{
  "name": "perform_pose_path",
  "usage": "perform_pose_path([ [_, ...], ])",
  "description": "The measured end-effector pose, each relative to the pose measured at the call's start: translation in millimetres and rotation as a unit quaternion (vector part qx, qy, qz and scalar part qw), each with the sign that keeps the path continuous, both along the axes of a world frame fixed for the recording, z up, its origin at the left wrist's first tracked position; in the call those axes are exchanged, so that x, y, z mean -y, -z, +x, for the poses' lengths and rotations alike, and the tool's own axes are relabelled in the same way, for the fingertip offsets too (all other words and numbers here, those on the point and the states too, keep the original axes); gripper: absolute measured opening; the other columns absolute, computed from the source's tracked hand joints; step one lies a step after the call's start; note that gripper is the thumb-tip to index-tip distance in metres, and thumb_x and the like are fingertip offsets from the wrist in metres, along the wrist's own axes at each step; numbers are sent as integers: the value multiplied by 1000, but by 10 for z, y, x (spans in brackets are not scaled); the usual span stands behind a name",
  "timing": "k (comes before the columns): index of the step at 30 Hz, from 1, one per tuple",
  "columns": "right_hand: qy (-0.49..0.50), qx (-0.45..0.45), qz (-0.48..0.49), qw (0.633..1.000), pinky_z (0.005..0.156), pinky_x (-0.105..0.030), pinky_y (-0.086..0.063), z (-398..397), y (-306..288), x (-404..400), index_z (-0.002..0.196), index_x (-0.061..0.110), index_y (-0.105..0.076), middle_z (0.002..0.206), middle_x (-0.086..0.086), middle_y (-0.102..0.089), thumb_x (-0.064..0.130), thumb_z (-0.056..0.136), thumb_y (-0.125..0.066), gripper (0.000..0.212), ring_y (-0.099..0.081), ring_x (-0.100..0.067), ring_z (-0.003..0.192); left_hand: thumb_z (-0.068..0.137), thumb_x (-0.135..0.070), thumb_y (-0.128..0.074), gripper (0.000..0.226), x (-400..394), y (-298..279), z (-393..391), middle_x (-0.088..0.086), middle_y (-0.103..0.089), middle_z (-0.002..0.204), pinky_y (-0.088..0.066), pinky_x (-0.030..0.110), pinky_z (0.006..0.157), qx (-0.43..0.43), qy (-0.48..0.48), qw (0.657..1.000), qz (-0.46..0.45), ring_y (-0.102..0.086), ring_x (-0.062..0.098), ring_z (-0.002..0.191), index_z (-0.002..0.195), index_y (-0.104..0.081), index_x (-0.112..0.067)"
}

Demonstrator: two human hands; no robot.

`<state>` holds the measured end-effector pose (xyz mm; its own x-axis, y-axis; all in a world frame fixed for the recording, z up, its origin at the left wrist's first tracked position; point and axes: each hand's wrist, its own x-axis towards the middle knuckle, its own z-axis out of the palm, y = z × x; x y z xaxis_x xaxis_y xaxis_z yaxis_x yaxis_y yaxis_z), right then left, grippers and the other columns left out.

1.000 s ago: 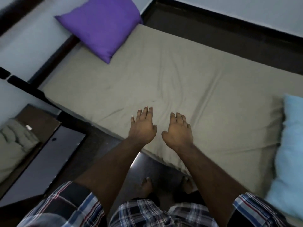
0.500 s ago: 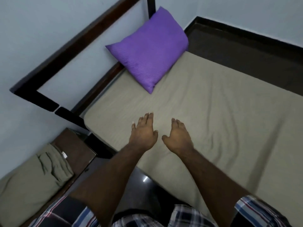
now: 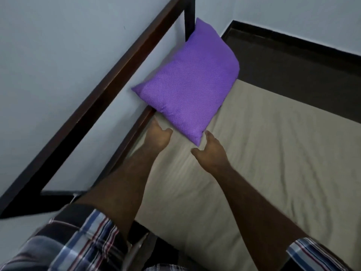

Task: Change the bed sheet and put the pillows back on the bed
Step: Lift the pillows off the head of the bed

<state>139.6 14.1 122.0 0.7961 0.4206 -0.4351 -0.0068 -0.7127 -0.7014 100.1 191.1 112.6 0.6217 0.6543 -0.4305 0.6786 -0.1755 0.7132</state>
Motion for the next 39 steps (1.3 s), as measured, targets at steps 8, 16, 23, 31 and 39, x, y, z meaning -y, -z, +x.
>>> perform_pose_path([
  [8,37,-17,4,999,109,-36,-39,431,398,-1161,153,12,-31,150,-8,-45,37,87,-73,82,-44,-29,136,89,-19,-75,99,-1108,456,696,6,-42,151,-41,30,99,59,-142,979,-136,-44,29,138,159,-5,-12],
  [16,111,-80,86,987,107,-30,-43,695,479,-1350,149,15,-40,143,1,-53,48,82,-76,83,-52,-12,128,64,-14,-76,62,-1465,605,1192,8,-68,115,-54,31,80,81,-169,954,-236,-65,22,94,125,-63,-8],
  [23,361,-263,244,861,65,-62,-54,1344,-188,-789,147,27,-31,138,-1,-54,76,59,-79,112,-63,-31,109,51,-1,-53,17,-279,-80,1356,-4,-58,54,-42,26,58,116,208,955,-176,-50,12,54,58,-64,-12],
  [31,427,-144,311,837,67,-32,-55,925,-344,1003,118,7,-60,91,-4,-69,-5,96,-48,29,-68,-15,69,73,11,-52,46,814,-417,885,1,-64,83,-48,20,75,110,346,864,-349,-60,9,76,114,-68,-3],
  [39,360,-32,292,885,76,-8,-49,156,-811,3158,145,12,-46,120,6,-58,4,99,-53,47,-62,5,95,76,-85,-56,83,2379,36,-114,3,-64,132,-44,55,102,-130,95,854,-495,-61,31,117,126,-66,-21],
])
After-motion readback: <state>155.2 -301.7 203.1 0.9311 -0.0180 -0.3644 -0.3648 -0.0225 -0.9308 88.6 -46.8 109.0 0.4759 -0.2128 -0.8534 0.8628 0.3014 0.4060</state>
